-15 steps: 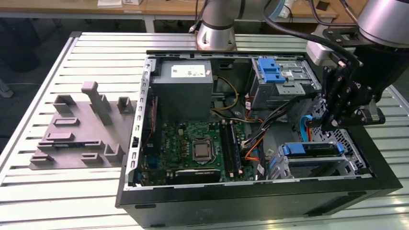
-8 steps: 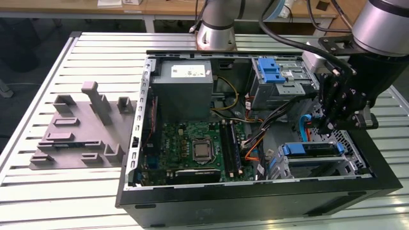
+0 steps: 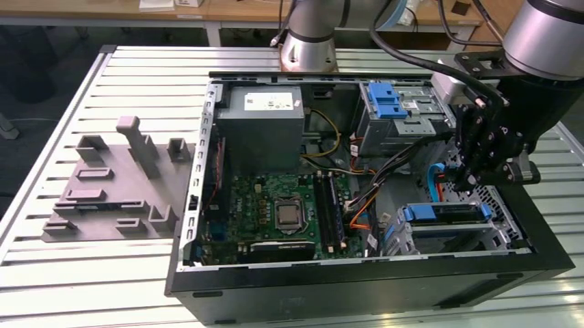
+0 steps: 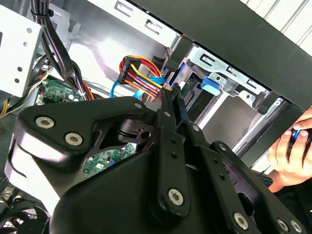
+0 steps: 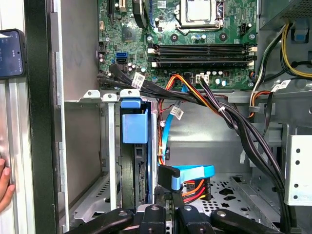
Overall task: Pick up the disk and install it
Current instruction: 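Insert the first disk wire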
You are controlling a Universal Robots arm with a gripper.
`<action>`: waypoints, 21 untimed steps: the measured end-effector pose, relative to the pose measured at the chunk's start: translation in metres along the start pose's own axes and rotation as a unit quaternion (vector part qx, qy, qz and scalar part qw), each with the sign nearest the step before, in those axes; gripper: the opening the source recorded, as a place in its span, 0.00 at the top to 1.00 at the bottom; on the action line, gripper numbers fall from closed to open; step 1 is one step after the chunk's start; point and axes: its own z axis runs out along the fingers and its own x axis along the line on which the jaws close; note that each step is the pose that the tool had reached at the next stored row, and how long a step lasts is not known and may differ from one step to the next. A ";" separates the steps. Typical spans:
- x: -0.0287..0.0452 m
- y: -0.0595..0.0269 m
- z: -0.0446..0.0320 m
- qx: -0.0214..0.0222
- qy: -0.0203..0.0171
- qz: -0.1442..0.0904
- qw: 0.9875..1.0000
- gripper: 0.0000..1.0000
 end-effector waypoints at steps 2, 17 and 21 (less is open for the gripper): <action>0.0000 0.0000 0.0000 0.000 0.000 0.000 1.000 0.84; 0.0000 0.0000 -0.0005 0.000 0.000 0.000 1.000 0.76; 0.0000 0.0000 -0.0006 0.000 0.000 0.000 1.000 0.76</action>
